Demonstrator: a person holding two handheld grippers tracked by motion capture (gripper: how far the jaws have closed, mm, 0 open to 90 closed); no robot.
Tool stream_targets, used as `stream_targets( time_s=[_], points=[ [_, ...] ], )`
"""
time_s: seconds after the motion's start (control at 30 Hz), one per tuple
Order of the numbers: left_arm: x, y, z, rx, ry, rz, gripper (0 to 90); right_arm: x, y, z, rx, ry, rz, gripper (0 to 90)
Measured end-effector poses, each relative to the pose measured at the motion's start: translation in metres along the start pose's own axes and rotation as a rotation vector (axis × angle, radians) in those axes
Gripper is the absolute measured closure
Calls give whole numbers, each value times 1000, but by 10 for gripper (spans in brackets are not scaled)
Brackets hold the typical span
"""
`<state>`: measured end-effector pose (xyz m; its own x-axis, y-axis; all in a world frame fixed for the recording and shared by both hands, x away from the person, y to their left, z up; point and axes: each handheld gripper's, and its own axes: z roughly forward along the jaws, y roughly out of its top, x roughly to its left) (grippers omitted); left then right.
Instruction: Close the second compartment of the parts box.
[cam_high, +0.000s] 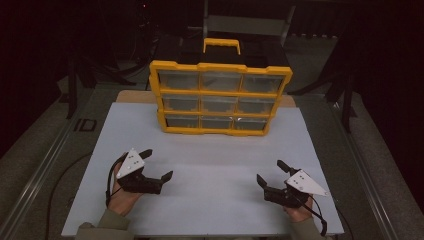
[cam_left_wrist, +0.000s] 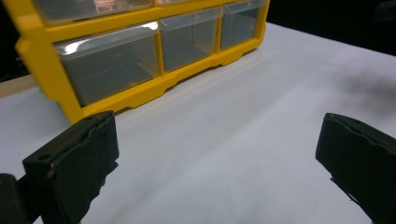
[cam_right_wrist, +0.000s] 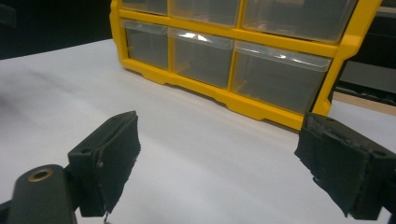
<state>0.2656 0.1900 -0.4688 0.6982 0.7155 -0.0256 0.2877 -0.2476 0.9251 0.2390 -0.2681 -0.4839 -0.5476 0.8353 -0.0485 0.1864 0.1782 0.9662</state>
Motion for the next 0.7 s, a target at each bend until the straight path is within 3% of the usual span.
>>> stream_targets(
  time_s=[0.33, 0.57, 0.7],
  points=[
    [5, -18, -18, -26, 22, -10, 1, 1, 1, 1, -1, 12, 3, 127],
    [9, -24, -17, -31, 23, -38, 1, 0, 0, 2, 11, 14, 0, 125],
    [10, -26, -15, -9, 33, -46, 2, 1, -1, 3, 23, 17, -4, 123]
  ],
)
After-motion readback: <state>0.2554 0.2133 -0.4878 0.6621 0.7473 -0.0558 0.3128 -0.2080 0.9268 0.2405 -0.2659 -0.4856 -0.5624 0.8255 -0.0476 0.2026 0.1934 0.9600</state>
